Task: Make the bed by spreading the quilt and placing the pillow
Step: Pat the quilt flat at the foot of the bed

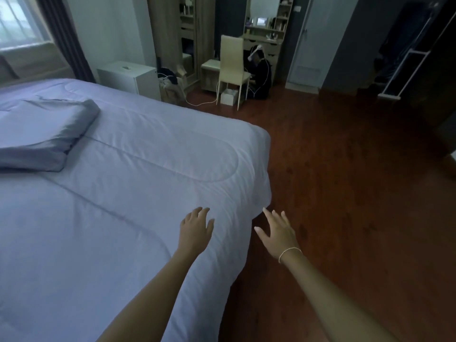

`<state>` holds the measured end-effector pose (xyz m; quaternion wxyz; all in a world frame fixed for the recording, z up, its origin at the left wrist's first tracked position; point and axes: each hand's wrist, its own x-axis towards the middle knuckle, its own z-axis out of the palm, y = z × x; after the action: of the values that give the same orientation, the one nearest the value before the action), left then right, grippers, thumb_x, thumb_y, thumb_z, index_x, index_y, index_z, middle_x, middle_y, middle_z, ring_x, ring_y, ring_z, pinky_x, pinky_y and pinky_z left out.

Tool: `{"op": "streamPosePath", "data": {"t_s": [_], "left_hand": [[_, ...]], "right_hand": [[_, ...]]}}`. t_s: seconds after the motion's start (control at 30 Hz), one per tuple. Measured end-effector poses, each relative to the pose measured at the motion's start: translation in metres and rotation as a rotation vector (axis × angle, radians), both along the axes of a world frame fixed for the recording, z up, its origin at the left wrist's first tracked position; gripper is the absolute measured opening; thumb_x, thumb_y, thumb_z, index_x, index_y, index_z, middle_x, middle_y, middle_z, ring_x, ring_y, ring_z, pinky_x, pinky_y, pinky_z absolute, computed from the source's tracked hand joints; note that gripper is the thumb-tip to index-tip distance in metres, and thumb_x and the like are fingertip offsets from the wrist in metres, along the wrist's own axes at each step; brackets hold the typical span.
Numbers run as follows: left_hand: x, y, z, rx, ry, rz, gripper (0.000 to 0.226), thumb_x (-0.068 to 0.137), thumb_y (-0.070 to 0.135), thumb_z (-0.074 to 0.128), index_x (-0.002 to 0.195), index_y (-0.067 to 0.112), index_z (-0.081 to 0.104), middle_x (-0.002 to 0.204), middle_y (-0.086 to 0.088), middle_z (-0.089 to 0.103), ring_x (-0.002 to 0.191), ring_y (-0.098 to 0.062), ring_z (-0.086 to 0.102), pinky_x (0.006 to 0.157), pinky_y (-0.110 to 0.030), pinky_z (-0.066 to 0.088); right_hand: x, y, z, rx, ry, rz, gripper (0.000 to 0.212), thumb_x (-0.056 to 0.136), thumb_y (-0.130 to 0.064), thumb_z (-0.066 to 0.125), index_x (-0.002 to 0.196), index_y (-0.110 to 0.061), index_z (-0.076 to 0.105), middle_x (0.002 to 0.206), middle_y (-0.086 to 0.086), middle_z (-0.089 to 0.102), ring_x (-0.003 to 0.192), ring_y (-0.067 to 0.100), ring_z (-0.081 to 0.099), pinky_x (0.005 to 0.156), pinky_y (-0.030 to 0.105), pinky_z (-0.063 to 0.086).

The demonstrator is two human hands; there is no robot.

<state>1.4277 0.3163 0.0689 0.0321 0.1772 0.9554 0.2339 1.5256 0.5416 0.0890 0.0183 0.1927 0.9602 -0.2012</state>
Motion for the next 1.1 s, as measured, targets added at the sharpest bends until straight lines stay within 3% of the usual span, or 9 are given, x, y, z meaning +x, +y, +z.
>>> {"op": "streamPosePath", "data": {"t_s": [0.27,0.57,0.83,1.1], "left_hand": [[-0.127,0.136,-0.016,-0.021,-0.033,0.023,0.052,0.098,0.047,0.033,0.140,0.018,0.039,0.145,-0.004,0.041,0.131,-0.024,0.041,0.107,-0.039,0.034],[-0.266,0.278,-0.012,-0.053,-0.066,0.158,0.050,0.098,0.045,0.035,0.139,0.015,0.041,0.145,-0.008,0.042,0.128,-0.028,0.043,0.105,-0.042,0.035],[-0.371,0.350,-0.040,-0.089,-0.131,0.235,0.050,0.099,0.044,0.035,0.139,0.016,0.041,0.146,-0.009,0.040,0.129,-0.030,0.043,0.105,-0.043,0.034],[-0.527,0.418,-0.079,-0.104,-0.208,0.320,0.047,0.099,0.042,0.036,0.137,0.016,0.042,0.146,-0.011,0.039,0.127,-0.031,0.045,0.104,-0.043,0.036]], "right_hand": [[-0.131,0.129,-0.029,-0.064,-0.007,0.010,0.067,0.092,-0.055,0.042,0.150,-0.033,0.015,0.159,0.001,0.017,0.149,0.024,0.000,0.118,0.044,0.017],[-0.286,0.309,-0.012,-0.031,-0.055,0.065,0.069,0.092,-0.053,0.045,0.150,-0.033,0.014,0.160,0.002,0.016,0.148,0.025,0.000,0.117,0.045,0.018],[-0.426,0.378,-0.036,-0.090,-0.100,0.213,0.071,0.091,-0.051,0.049,0.150,-0.033,0.015,0.159,0.002,0.017,0.148,0.026,0.001,0.117,0.046,0.019],[-0.580,0.464,-0.056,-0.263,-0.239,0.229,0.076,0.089,-0.034,0.062,0.150,-0.030,0.018,0.158,0.002,0.021,0.144,0.022,0.026,0.116,0.040,0.028]]}}
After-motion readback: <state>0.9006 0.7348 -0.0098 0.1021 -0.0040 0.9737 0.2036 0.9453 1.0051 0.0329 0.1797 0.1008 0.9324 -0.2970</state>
